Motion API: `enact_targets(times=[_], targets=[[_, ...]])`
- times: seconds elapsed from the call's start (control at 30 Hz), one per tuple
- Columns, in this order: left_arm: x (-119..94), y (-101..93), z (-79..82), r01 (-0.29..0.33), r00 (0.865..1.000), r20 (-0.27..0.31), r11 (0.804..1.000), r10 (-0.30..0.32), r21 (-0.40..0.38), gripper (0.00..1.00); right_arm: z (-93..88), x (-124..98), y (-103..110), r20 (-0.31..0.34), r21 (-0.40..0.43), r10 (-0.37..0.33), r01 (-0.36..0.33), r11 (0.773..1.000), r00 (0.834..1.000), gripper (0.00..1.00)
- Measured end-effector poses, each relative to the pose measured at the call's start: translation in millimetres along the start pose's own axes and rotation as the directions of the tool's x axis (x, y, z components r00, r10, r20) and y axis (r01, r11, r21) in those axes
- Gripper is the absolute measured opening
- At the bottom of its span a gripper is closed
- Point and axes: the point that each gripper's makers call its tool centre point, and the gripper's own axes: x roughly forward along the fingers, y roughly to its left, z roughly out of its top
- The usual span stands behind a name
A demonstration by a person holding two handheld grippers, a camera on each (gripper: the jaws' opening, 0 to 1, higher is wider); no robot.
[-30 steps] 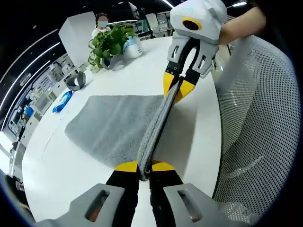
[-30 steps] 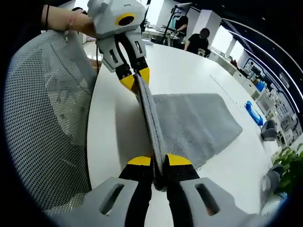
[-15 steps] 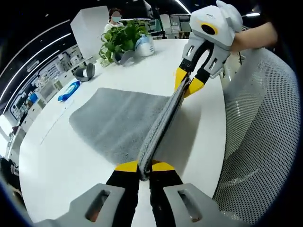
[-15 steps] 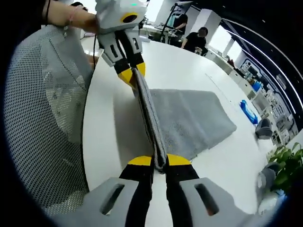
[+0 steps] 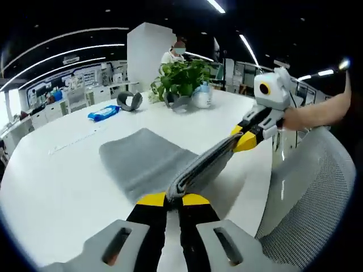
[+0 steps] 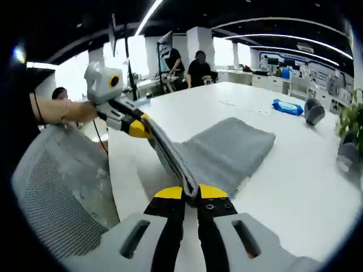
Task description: Fold the towel on the table until its edges align and the towel forms a compact rectangular stack.
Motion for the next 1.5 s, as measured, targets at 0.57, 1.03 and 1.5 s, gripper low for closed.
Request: enact_targets(times=[0.57,1.03,1.5], targets=[[-12,-3.2,41.4,0.094,0.973,0.227,0.976,-0.047,-0.198,0.06,42.2,-20,-4,0.274,0.238,0.037,-0.105,0.966,0.961,0.05],[-26,-4.2,67.0,0.243,0.916,0.389,0.906,-0.097,-0.348,0.06,66.3,-34,0,0.432,0.331,0.078,-0.239,0.913,0.898,0.05],[-51,-20.7,98.8,0.515,0.793,0.574,0.73,-0.205,-0.451,0.05,87.4,-57,4,0.58,0.409,0.128,-0.423,0.808,0.804,0.04]])
